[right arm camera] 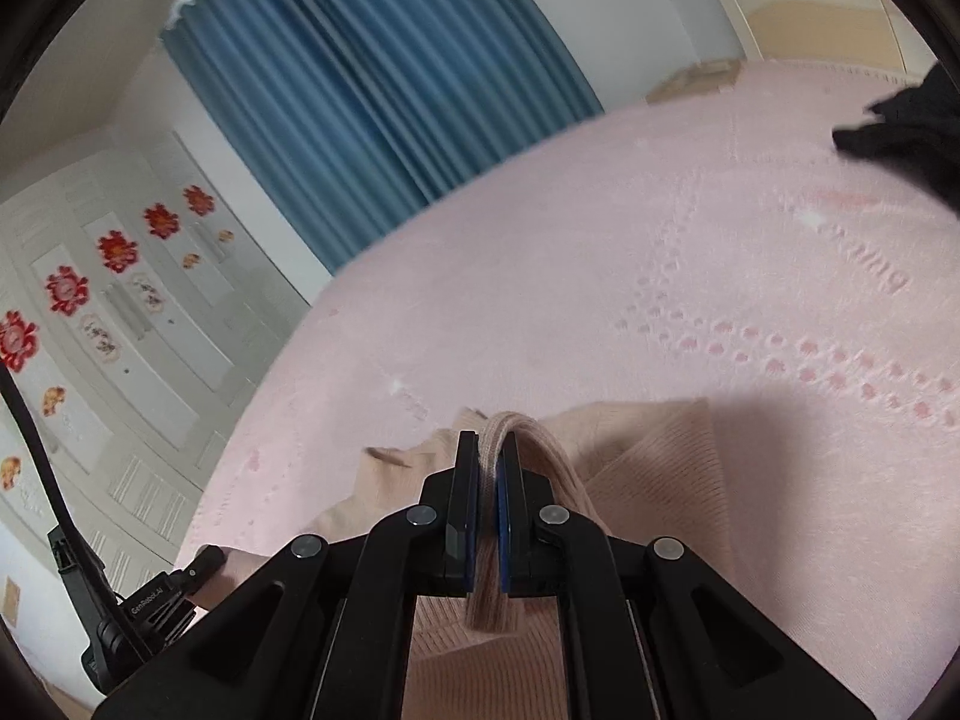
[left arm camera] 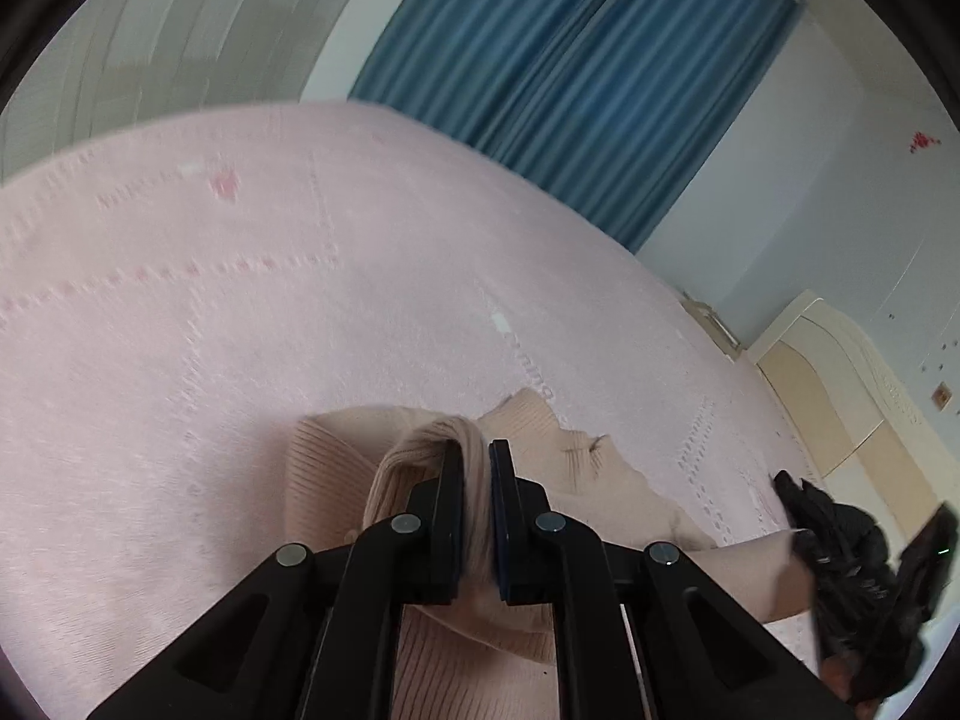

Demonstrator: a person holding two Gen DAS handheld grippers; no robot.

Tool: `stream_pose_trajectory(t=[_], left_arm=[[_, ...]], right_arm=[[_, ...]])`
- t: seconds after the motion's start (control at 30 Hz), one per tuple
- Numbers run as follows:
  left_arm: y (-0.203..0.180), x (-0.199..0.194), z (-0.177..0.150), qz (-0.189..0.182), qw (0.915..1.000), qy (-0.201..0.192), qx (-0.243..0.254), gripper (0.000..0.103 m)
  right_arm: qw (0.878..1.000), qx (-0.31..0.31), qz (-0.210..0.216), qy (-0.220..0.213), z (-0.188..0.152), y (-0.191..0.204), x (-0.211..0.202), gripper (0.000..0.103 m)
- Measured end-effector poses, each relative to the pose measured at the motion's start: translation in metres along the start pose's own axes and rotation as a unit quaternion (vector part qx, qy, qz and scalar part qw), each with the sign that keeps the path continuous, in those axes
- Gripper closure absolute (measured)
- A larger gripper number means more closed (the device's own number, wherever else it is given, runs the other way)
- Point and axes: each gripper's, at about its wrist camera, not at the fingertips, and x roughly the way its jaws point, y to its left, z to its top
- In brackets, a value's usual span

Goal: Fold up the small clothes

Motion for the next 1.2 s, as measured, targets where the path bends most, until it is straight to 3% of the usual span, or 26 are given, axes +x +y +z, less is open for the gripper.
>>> stream_pose_trajectory(t=[0.07,0.1,0.17,0.23,0.33,0.57,0.73,0.87,0.97,1.07,1.2], left_arm=[[0.01,0.007,-0.002,-0.019,0.9995,0.004,-0.024,0.066],[0.014,0.009,-0.003,-0.022,0.9993,0.002,-0.031,0.054],[0.018,0.013,-0.005,-0.02,0.9992,0.0,-0.034,0.048],[0.021,0.017,-0.008,-0.017,0.9992,0.002,-0.035,0.047],[0.023,0.027,-0.012,-0.052,0.9972,0.028,-0.045,0.047],[0.011,0.038,-0.019,-0.075,0.9961,0.039,-0.026,0.047],[0.005,0.041,-0.019,-0.048,0.9981,0.036,-0.01,0.047],[0.011,0.036,-0.017,0.007,0.9998,0.021,-0.001,0.047],[0.014,0.038,-0.017,0.055,0.9981,0.019,0.022,0.047],[0.02,0.044,-0.018,0.058,0.9974,0.036,0.026,0.047],[0.02,0.035,-0.021,0.053,0.9967,0.04,0.047,0.047]], right_arm=[[1.0,0.011,0.017,0.017,-0.005,-0.01,0.019,0.086],[0.999,0.017,0.028,0.026,-0.009,-0.016,0.026,0.068],[0.998,0.018,0.038,0.041,-0.015,-0.027,0.034,0.055],[0.998,0.005,0.029,0.052,-0.017,-0.029,0.038,0.055],[0.998,-0.015,0.016,0.06,-0.023,-0.027,0.041,0.055],[0.994,-0.035,0.043,0.09,-0.032,-0.018,0.049,0.055],[0.995,-0.057,0.026,0.083,-0.033,-0.013,0.049,0.055],[0.996,-0.062,-0.039,0.059,-0.03,-0.02,0.046,0.055],[0.992,-0.063,-0.09,0.065,-0.031,-0.028,0.051,0.055],[0.989,-0.062,-0.107,0.086,-0.033,-0.034,0.061,0.055],[0.988,-0.079,-0.096,0.088,-0.033,-0.036,0.054,0.055]])
